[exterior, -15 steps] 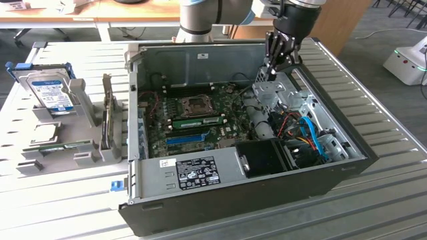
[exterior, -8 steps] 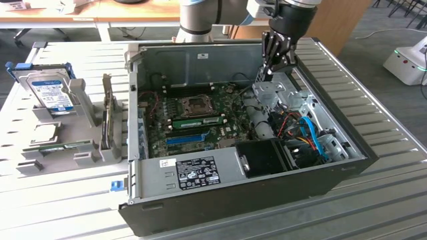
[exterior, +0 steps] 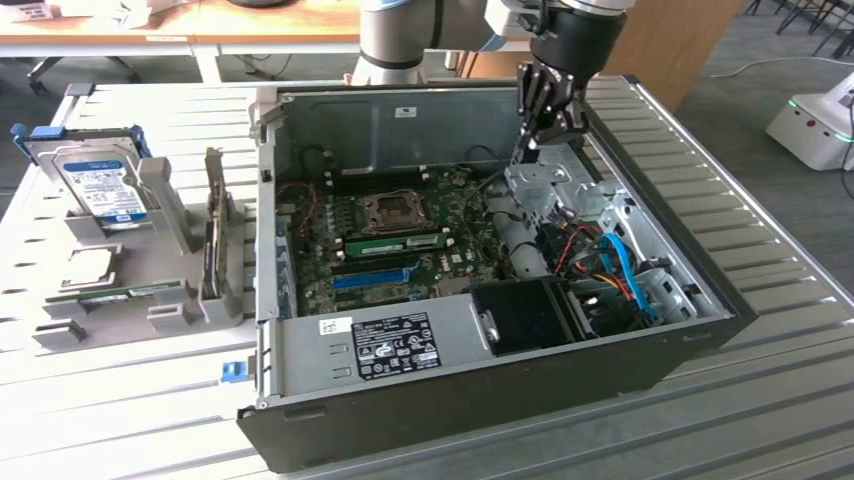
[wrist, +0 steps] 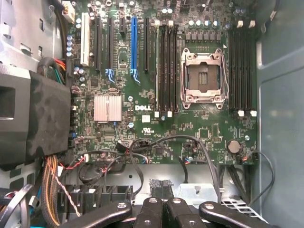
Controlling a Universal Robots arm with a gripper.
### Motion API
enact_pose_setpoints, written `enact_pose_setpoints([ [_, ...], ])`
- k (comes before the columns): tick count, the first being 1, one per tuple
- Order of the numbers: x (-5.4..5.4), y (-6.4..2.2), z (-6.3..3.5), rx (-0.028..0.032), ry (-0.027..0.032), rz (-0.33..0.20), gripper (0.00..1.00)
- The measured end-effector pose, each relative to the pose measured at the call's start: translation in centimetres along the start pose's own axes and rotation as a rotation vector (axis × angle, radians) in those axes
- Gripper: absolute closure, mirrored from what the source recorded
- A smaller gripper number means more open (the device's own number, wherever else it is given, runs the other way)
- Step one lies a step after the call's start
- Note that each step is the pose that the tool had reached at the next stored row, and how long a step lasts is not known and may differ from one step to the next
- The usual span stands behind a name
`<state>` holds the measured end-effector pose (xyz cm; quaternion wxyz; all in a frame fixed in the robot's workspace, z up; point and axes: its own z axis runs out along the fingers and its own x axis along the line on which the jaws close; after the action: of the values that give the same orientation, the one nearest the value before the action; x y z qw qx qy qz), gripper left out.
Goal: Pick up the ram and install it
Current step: 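Press down the ram until it locks into place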
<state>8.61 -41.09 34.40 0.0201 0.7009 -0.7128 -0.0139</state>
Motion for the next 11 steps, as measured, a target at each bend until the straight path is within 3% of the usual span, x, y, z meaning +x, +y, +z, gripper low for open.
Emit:
enact_pose_setpoints([
  [11,0.0,1.25,0.09,0.0008,0.0001,0.0,0.9],
])
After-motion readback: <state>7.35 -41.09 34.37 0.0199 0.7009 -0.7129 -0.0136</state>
